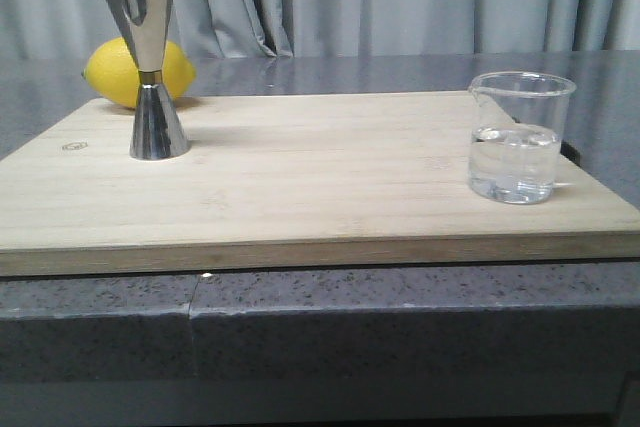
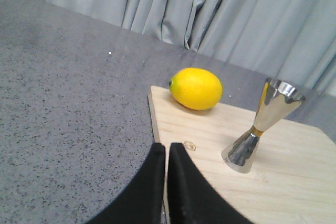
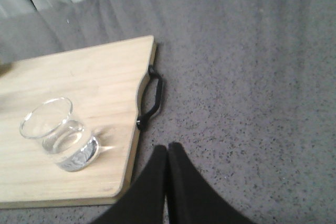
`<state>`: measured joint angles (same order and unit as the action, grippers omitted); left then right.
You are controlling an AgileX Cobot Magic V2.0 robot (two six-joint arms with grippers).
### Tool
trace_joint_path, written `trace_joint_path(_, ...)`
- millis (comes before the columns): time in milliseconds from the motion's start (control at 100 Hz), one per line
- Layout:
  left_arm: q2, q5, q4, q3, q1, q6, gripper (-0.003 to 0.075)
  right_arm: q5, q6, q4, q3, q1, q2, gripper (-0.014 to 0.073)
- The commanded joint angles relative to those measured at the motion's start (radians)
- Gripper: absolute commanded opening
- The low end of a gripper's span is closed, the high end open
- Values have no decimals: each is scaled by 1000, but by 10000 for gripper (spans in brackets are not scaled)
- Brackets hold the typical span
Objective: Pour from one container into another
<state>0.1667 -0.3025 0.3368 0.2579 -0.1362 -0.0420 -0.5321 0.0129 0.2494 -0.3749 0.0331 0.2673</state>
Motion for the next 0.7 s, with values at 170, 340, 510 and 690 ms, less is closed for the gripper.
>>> trace_joint_path(170, 304, -133, 19, 245, 2, 200, -19, 9, 108, 5, -201, -6, 298, -51)
trace_joint_path(340, 442, -154, 19, 326, 2, 256, -19, 38, 141, 5, -230, -6, 394, -40)
trace_joint_path(510, 532, -151, 43, 354, 2, 293, 20, 89, 152, 5, -230, -6, 434, 118)
trace_joint_path(690, 594, -147, 178, 354, 2, 530, 265, 122, 152, 5, -228, -6, 463, 413)
